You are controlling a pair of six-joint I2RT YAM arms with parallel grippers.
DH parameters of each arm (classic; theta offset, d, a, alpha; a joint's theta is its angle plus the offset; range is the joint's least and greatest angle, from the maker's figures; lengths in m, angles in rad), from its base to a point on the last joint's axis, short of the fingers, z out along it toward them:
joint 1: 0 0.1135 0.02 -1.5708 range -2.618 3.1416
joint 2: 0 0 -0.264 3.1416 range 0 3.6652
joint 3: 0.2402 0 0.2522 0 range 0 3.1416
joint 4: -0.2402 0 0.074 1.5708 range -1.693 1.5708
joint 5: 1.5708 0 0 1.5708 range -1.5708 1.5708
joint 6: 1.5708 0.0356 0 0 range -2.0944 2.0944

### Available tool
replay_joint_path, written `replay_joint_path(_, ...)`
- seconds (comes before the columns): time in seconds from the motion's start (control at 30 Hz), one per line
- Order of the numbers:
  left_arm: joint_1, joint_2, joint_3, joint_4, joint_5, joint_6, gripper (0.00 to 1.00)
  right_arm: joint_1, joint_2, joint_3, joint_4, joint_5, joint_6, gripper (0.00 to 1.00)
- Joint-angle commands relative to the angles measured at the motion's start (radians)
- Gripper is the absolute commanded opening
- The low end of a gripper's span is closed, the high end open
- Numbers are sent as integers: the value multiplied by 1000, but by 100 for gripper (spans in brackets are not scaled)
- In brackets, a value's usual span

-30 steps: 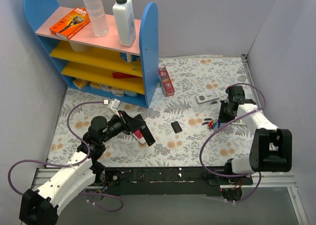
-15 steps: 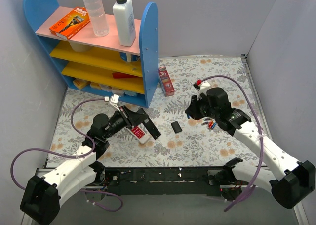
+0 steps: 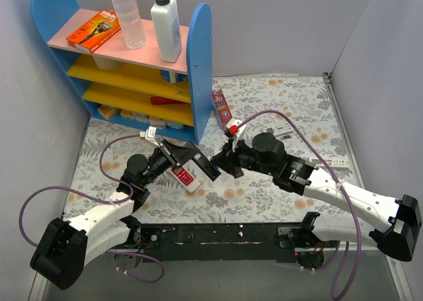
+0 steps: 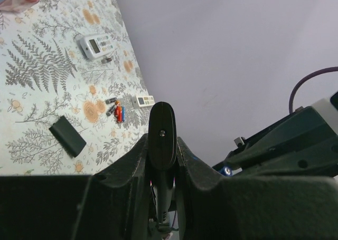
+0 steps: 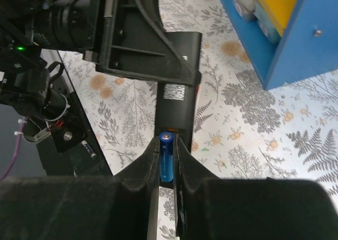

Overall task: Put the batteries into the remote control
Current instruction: Load the battery into the remote control.

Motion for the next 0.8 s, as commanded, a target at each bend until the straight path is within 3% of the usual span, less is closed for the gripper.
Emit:
replay_joint_path(0.0, -2, -3, 0, 79, -39, -30, 0, 53, 31, 50, 127, 37, -25, 2)
replay_joint_path(0.77, -2, 15, 9, 147, -18, -60, 0, 79, 81, 26, 95, 77, -43, 3)
